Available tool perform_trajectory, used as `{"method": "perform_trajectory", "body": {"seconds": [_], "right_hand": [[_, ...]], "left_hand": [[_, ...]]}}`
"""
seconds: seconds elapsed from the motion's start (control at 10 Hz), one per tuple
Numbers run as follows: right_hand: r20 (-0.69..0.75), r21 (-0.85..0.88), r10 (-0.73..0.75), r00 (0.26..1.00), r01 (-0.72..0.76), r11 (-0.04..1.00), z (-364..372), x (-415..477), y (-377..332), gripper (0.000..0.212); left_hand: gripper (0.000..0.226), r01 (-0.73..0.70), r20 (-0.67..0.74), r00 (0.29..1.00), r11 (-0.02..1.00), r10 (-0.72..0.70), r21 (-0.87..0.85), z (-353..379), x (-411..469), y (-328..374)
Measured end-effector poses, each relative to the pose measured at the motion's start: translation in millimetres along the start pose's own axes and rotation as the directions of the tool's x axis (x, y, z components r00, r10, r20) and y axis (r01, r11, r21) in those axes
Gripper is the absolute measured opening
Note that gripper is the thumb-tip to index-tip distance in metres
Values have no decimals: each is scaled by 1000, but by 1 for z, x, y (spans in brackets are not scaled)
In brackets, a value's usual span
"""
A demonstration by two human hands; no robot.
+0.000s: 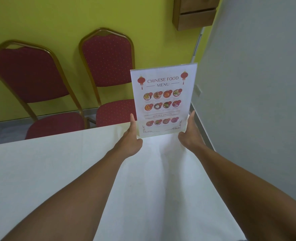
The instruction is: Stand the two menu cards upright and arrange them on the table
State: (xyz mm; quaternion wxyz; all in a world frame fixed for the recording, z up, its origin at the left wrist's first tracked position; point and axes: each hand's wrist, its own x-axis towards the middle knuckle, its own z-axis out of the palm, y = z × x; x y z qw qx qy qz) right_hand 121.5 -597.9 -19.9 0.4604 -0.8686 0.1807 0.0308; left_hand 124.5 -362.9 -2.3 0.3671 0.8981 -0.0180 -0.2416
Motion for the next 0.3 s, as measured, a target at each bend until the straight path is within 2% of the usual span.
{"method": "perform_trajectory", "body": {"seconds": [0.1, 0.2, 0.3], "right_hand": [[-11, -86, 16, 1000, -17, 996, 6, -4, 0, 85], [-26, -186, 21, 999, -25, 982, 17, -8, -2, 88], [-109, -231, 16, 994, -41, 972, 27, -13, -16, 83]], "left_hand": [[92, -5, -34, 999, 992, 10, 130, -9, -7, -5], [80, -12, -63, 998, 960, 31, 281, -26, -18, -14], [74, -18, -99, 994, 948, 52, 318, -45, -28, -21]]}}
